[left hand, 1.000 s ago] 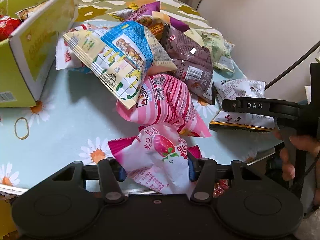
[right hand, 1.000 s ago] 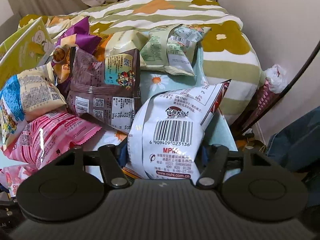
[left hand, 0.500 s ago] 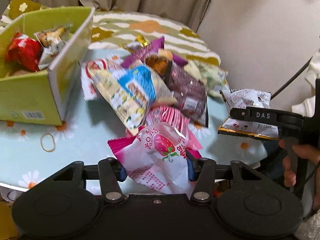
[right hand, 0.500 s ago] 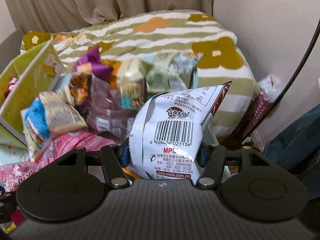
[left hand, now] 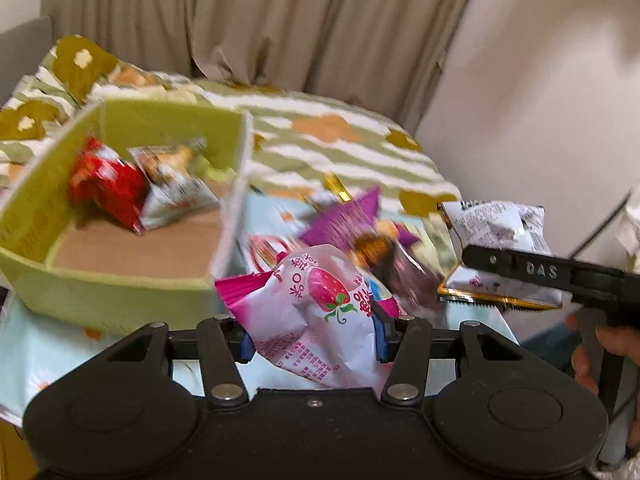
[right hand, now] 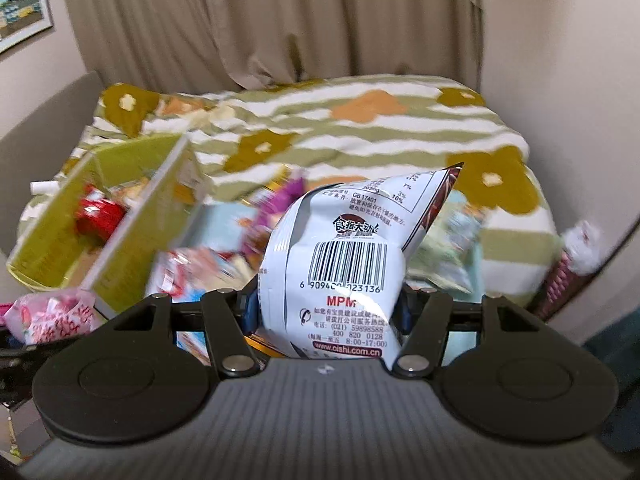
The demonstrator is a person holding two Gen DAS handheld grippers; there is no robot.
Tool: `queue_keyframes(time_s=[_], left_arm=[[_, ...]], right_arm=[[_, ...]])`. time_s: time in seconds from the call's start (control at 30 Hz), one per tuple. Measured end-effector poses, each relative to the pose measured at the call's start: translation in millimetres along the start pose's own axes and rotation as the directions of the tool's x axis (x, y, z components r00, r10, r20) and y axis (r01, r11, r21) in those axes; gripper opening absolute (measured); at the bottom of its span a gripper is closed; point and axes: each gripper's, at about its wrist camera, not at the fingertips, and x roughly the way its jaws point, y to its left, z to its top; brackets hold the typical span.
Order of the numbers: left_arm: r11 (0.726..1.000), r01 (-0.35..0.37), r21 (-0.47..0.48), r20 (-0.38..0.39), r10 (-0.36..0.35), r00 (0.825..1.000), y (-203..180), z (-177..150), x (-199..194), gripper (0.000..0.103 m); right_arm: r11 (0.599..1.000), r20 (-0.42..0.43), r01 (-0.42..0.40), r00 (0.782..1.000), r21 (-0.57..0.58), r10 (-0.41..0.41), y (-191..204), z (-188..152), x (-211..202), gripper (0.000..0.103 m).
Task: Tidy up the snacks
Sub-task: 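Carry both bags into the cardboard box and open both tools to release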
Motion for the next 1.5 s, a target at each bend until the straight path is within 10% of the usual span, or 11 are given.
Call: queue_keyframes(time_s=[0.4, 0.73, 0.83, 1.0, 1.5], left_arm=[[0.993, -0.109, -0.038, 0.111, 0.112, 0.987, 107.4, 82.0, -10.0, 0.056], [0.990, -0.137, -0.039, -0.018, 0.137, 0.990, 190.4, 108.4, 49.6, 0.056], [0.993, -0.114, -0.016, -0.057, 0.113, 0.992, 199.3, 108.1, 64.4, 0.058], [0.996, -0.081, 0.021, -0.064, 0.082, 0.995, 206.5, 107.7, 72.3, 0.091], [0.985, -0.149, 0.091, -0.044, 0.154, 0.987, 220.2, 101.7, 46.3, 0.092]], right_arm=[[0.987, 0.060, -0.146, 0.987, -0.068, 0.150, 115.0, 64.2, 30.5, 0.075], [0.976, -0.040, -0.201, 0.979, -0.083, 0.198, 212.3, 84.1, 93.4, 0.075], [0.978, -0.082, -0.198, 0.978, -0.065, 0.193, 229.8, 80.2, 111.8, 0.075], [0.982, -0.144, -0.186, 0.972, -0.006, 0.184, 242.1, 74.7, 132.5, 0.075], [0.990, -0.188, -0.139, 0.973, -0.012, 0.135, 266.5, 69.3, 148.9, 0.077]])
